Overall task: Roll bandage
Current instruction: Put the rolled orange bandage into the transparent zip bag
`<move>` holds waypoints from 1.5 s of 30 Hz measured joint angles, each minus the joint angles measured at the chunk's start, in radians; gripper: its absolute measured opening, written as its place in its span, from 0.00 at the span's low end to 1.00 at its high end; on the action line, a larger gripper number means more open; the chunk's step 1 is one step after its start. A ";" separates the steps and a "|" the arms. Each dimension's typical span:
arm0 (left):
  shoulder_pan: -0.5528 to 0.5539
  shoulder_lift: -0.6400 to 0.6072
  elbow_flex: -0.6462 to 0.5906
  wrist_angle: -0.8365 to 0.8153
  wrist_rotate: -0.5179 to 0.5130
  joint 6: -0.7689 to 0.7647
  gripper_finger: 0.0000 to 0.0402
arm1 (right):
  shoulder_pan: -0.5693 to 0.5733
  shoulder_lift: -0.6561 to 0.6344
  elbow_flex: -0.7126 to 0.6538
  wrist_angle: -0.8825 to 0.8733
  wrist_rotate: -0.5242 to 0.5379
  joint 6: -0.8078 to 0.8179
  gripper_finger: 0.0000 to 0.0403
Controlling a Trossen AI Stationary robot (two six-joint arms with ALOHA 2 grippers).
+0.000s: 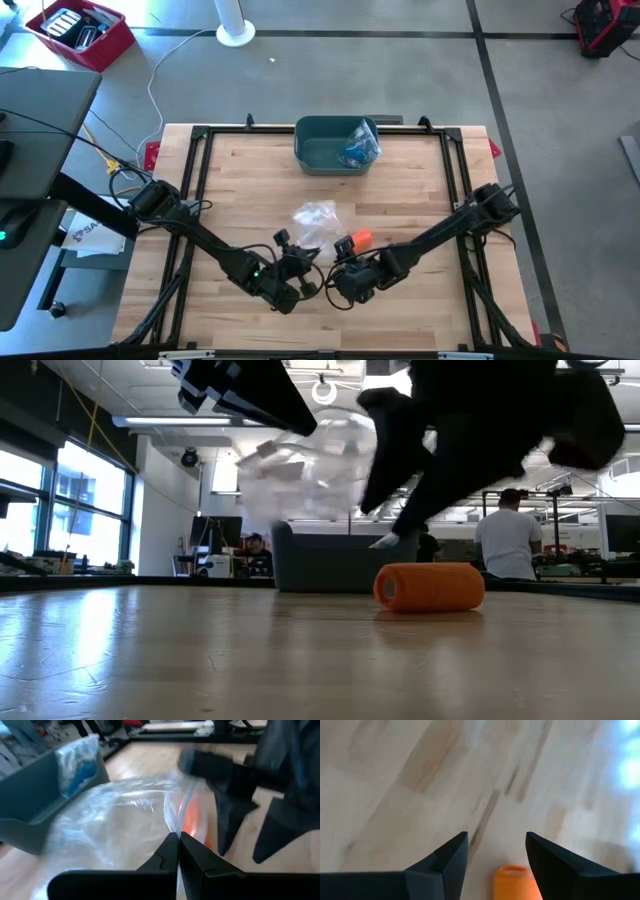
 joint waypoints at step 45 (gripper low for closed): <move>0.012 -0.007 0.000 -0.117 -0.090 0.013 0.00 | -0.038 -0.057 -0.011 -0.054 -0.148 0.029 0.48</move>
